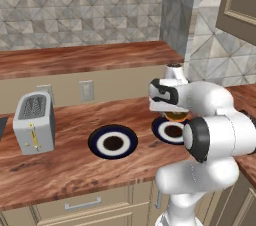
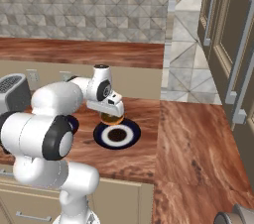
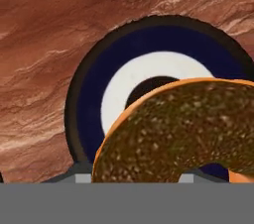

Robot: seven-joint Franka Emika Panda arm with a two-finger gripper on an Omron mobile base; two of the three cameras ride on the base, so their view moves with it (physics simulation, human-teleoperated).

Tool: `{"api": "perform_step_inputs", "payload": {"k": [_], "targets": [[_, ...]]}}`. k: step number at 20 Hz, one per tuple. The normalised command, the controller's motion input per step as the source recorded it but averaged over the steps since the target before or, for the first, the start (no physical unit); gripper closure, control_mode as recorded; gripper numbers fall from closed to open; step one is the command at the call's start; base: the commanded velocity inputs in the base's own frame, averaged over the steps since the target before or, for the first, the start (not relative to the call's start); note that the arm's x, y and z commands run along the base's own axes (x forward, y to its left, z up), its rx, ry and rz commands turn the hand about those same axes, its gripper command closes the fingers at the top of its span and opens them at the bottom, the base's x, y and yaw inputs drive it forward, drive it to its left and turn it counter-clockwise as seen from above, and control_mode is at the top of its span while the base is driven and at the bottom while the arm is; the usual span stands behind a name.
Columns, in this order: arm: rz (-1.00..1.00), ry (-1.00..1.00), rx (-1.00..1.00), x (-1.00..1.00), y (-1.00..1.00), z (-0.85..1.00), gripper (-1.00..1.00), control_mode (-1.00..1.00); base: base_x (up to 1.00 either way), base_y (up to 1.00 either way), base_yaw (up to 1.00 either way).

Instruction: Move the dessert items from the plate to the tray.

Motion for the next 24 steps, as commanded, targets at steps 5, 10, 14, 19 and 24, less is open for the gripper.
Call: {"api": "perform_step_inputs", "payload": {"k": [5,10,14,19,24], "targets": [[0.00,0.00,0.05,-0.80,0.17,1.00,1.00,-1.00,0.00,0.00,0.00],[0.01,0.00,0.02,-0.97,0.17,1.00,1.00,-1.00,0.00,0.00,0.00],[0.00,0.00,0.00,-1.00,0.37,1.00,1.00,-1.00,0.00,0.00,0.00],[0.00,0.01,0.00,-0.99,0.36,0.77,1.00,-1.00,0.00,0.00,0.00],[0.00,0.01,-0.16,-0.64,0.08,-0.03,1.00,-1.00,0.00,0.00,0.00]]}}
